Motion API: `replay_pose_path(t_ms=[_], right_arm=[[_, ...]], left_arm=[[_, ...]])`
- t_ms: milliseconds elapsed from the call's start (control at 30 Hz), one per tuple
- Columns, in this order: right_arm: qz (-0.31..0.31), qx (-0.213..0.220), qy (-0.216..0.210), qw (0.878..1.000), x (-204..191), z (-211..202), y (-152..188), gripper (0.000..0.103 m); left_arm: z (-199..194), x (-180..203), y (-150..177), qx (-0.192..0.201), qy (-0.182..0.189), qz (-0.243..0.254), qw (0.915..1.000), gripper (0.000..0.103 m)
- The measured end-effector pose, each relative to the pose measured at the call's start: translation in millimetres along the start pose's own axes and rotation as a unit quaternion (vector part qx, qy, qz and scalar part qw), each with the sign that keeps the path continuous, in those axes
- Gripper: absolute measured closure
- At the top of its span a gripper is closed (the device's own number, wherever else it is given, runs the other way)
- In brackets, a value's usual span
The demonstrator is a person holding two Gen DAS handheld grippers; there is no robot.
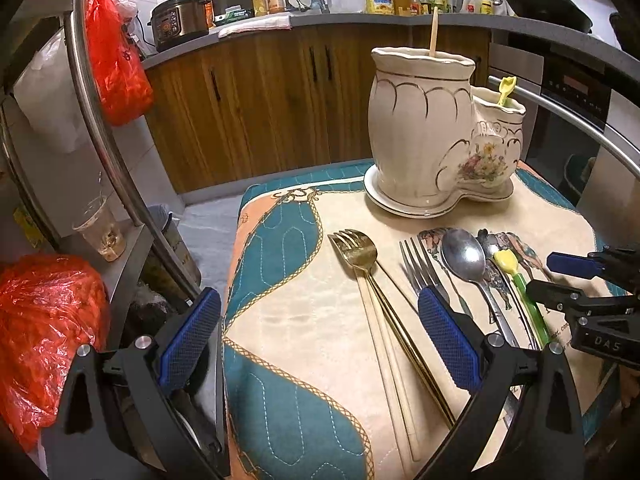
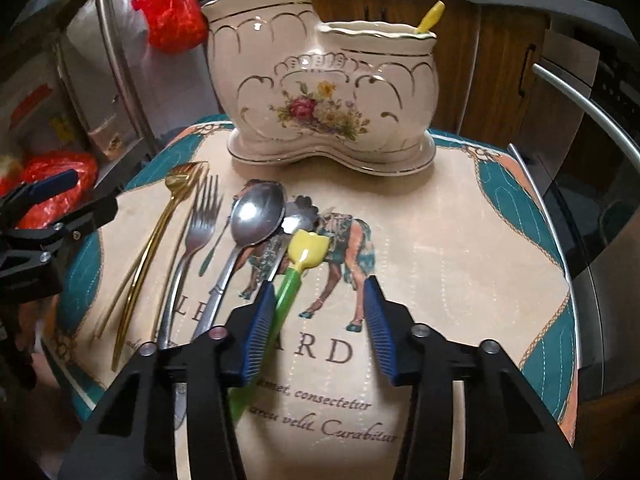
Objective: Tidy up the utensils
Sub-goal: 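Return to the mat and grasp the second green-handled spoon with the right gripper, then grasp the gold fork by its handle with the left gripper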
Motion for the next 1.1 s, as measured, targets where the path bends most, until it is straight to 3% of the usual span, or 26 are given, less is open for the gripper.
replay_pose_path(t_ms=[167,300,633,800,967,1100], right_arm=[[-0.006,-0.012,-0.008,1.000,-7,6,-1,0.070],[-0.005,-0.014,0.007,1.000,-5,7,-2,0.084],[-0.010,-0.013,0.011,1.000,-11,15,-5,0.082],[-0.004,-0.008,-0.003,1.000,-6,15,-5,0.091],[0.011,0.002,-0.018,1.000,3,11,-4,0.092],[0.011,0.013,-0.024,1.000,8,6,-5,0.093]], left_arm=[[1,-1,0,-0.001,0.000,0.001,1.0000,0.006],[1,-2,0,-0.002,0.000,0.002,1.0000,0.006],[9,-1,1,-0.018,0.008,0.004,0.9998,0.006],[19,1,1,-0.035,0.028,-0.003,0.9990,0.006],[34,0,-5,-0.051,0.049,-0.026,0.9972,0.006],[46,3,-11,-0.059,0.044,-0.030,0.9968,0.030]])
Point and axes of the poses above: each gripper's, at about its wrist camera, not at the fingertips, and z roughly the way its jaws point, x to its right, y to its underside, the point moved 1 cm from there along z, roughly the way its jaws point, and after that the axes turned 5 degrees about -x, right-handed, at the moved point
